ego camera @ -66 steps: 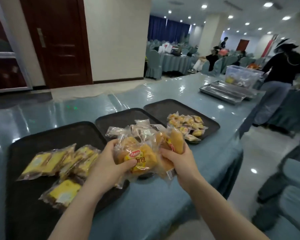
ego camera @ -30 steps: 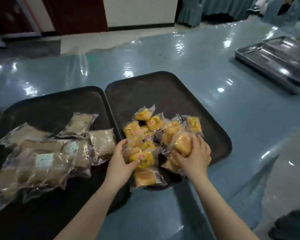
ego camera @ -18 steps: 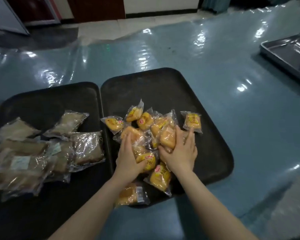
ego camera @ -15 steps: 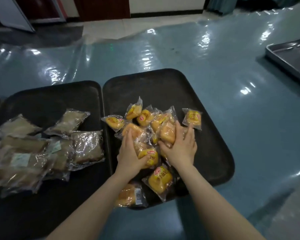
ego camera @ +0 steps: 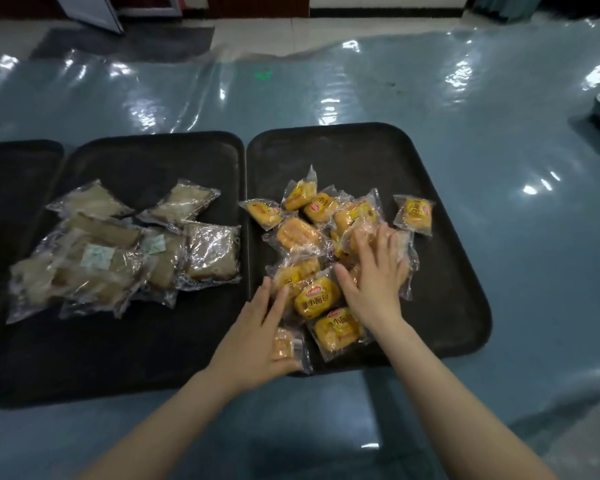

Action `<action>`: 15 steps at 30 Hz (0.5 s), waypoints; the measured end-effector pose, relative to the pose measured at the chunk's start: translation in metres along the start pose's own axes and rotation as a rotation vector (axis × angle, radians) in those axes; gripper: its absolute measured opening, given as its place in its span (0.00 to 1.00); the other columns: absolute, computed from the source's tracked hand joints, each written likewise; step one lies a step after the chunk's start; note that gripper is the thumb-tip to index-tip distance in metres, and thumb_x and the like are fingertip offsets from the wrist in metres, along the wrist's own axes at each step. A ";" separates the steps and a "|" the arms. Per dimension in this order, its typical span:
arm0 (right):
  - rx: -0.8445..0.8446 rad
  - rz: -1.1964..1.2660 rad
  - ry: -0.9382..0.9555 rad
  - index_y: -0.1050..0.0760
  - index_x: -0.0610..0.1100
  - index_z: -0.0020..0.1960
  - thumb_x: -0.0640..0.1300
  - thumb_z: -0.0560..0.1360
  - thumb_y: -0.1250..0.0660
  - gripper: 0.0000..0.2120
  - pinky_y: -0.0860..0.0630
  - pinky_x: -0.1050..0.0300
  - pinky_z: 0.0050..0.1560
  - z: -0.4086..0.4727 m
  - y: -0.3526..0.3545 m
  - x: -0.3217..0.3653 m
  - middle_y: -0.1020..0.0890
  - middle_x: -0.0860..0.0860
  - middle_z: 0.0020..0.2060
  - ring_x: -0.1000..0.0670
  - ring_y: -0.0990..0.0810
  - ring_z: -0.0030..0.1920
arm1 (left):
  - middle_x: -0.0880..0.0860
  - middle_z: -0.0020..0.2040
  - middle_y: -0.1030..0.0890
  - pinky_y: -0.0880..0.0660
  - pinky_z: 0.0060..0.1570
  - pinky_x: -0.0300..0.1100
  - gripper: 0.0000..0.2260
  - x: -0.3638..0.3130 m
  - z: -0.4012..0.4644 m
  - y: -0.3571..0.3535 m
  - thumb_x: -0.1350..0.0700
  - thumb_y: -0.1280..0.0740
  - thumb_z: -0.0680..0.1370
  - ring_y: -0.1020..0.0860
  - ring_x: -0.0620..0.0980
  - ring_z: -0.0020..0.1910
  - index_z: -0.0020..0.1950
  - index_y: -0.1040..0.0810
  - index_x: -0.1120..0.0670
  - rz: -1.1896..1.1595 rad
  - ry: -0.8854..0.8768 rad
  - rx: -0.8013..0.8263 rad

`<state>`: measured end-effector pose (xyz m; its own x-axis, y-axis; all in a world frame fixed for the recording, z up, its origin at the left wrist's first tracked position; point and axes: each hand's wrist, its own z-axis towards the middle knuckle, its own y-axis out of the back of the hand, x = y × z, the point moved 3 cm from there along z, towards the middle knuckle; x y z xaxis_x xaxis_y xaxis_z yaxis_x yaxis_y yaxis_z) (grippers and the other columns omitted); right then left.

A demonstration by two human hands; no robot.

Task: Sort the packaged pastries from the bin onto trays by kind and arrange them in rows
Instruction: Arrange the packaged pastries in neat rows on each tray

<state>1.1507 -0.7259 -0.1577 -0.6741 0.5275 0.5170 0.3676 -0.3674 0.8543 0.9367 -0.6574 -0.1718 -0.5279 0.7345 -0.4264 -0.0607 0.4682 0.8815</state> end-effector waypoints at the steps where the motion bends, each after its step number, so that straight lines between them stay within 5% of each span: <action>1: -0.001 0.012 0.005 0.50 0.58 0.77 0.62 0.77 0.43 0.32 0.67 0.42 0.70 -0.004 -0.002 0.002 0.59 0.51 0.78 0.51 0.69 0.75 | 0.49 0.67 0.81 0.61 0.70 0.44 0.52 -0.002 0.000 -0.006 0.31 0.36 0.69 0.69 0.48 0.70 0.69 0.76 0.44 0.041 0.012 -0.015; 7: 0.020 -0.051 0.038 0.41 0.57 0.74 0.61 0.78 0.43 0.27 0.66 0.43 0.70 -0.026 -0.001 0.008 0.57 0.52 0.78 0.50 0.68 0.75 | 0.57 0.64 0.83 0.64 0.69 0.47 0.50 -0.018 0.034 -0.017 0.35 0.37 0.72 0.67 0.59 0.73 0.67 0.79 0.44 0.106 0.054 -0.102; 15: -0.022 0.059 0.008 0.33 0.53 0.70 0.52 0.78 0.38 0.21 0.53 0.42 0.75 -0.042 -0.001 0.034 0.46 0.52 0.78 0.53 0.59 0.76 | 0.42 0.69 0.78 0.46 0.72 0.50 0.51 -0.009 0.022 0.003 0.38 0.30 0.69 0.60 0.50 0.75 0.68 0.73 0.32 -0.250 -0.037 -0.055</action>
<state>1.1010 -0.7400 -0.1432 -0.6569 0.4980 0.5661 0.3931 -0.4144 0.8208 0.9598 -0.6520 -0.1697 -0.4597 0.6169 -0.6389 -0.2323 0.6108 0.7569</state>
